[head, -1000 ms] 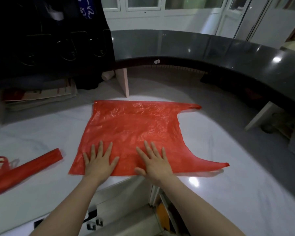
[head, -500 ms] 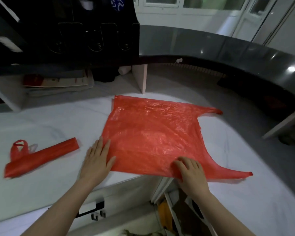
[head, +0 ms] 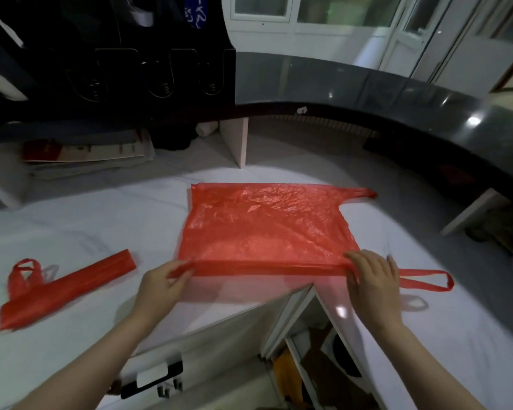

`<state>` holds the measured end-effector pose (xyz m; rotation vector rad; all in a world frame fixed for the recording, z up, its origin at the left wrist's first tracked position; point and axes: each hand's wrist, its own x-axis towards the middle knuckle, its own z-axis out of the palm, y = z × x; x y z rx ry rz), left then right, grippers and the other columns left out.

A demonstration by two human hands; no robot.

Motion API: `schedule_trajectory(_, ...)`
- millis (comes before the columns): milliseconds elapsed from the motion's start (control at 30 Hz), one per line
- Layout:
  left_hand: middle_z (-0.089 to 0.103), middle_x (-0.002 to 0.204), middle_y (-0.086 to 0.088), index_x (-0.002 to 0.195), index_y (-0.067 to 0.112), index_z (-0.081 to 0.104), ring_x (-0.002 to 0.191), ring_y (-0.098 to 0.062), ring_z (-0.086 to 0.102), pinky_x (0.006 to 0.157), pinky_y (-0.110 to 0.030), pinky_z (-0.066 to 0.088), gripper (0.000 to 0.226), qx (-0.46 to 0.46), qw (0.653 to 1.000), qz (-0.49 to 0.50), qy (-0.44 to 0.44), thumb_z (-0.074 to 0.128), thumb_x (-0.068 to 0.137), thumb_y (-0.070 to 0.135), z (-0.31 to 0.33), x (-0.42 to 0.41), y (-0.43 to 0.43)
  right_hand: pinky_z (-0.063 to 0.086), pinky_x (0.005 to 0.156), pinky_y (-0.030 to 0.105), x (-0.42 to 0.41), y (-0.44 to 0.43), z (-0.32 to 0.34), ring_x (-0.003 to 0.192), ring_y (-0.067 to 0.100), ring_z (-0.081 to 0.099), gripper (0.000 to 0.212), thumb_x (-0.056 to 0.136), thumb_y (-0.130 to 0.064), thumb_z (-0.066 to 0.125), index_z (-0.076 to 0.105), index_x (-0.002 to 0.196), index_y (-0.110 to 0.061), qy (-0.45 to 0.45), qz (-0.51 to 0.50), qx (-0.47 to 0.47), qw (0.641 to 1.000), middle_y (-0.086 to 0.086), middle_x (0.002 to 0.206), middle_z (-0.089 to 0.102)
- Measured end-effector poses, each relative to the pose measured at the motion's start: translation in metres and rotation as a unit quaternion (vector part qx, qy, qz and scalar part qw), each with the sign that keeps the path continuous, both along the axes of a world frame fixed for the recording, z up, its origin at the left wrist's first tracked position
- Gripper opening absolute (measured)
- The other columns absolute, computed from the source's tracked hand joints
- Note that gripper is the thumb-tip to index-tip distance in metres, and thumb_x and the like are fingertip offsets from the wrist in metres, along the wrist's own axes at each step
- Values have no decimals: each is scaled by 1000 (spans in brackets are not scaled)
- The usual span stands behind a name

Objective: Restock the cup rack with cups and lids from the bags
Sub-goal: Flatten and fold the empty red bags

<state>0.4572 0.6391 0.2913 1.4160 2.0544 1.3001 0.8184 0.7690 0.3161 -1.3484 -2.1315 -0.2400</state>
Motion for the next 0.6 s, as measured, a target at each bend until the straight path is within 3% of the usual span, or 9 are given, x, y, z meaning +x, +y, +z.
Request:
schedule_trajectory(67,69,77,7,77,23,66,72,-9,64,63,-19,45,14,-1,996,59,-68,64,90,18,8,-6,12,40,91,47,-1,-6,-9,96,36,56,39,78,-6,74,57,113,-10,21,5,45,999,17,103,65)
schedule_trajectory(133,66,78,6,86,18,65,75,-12,61,64,-20,42,11,13,987,107,-122,58,93,24,14,-14,21,42,78,42,-5,-21,-23,85,31,54,27,81,-15,68,54,104,-14,-15,66,61,996,12,93,63)
schedule_trajectory(233,63,80,15,89,20,65,79,-2,59,65,-14,40,12,28,975,138,-173,56,94,27,16,-28,28,52,68,37,-12,-33,-40,79,24,61,30,71,-13,82,64,95,-18,-45,98,-82,991,0,90,65)
schedule_trajectory(300,64,82,14,88,24,65,80,-3,60,67,-17,43,13,20,970,136,-201,56,94,32,15,-39,30,52,82,38,-20,-31,-44,96,22,61,37,76,-26,79,65,109,-20,-14,20,-203,979,-3,106,66)
schedule_trajectory(367,68,82,8,85,26,65,77,-11,64,70,-27,49,17,9,956,134,-261,56,92,38,16,-51,33,50,91,42,-26,-23,-45,106,20,58,44,81,-39,70,58,119,-22,78,-40,-294,952,-3,114,62)
schedule_trajectory(433,72,80,4,88,24,66,75,-17,69,70,-31,53,17,7,933,125,-336,58,91,39,18,-62,35,52,91,43,-32,-16,-40,108,17,58,49,79,-40,72,51,121,-27,217,-32,-335,917,-4,116,60)
schedule_trajectory(500,75,83,1,93,21,66,77,-18,72,66,-32,56,17,8,916,103,-388,60,91,37,22,-72,36,53,87,29,-39,-10,-28,109,3,57,63,76,-37,77,44,130,-33,371,6,-376,849,-13,122,57)
schedule_trajectory(567,75,87,-2,97,18,66,79,-20,72,65,-33,57,18,3,903,82,-422,60,90,35,26,-80,36,50,83,19,-46,-2,-17,107,-3,55,69,75,-30,77,42,135,-29,444,15,-398,802,-16,124,55)
schedule_trajectory(600,75,88,-4,98,17,66,79,-21,72,66,-34,57,19,-2,897,77,-434,61,90,34,28,-84,36,50,87,26,-49,5,-12,108,5,57,61,78,-24,76,48,133,-22,450,13,-401,797,-10,122,58)
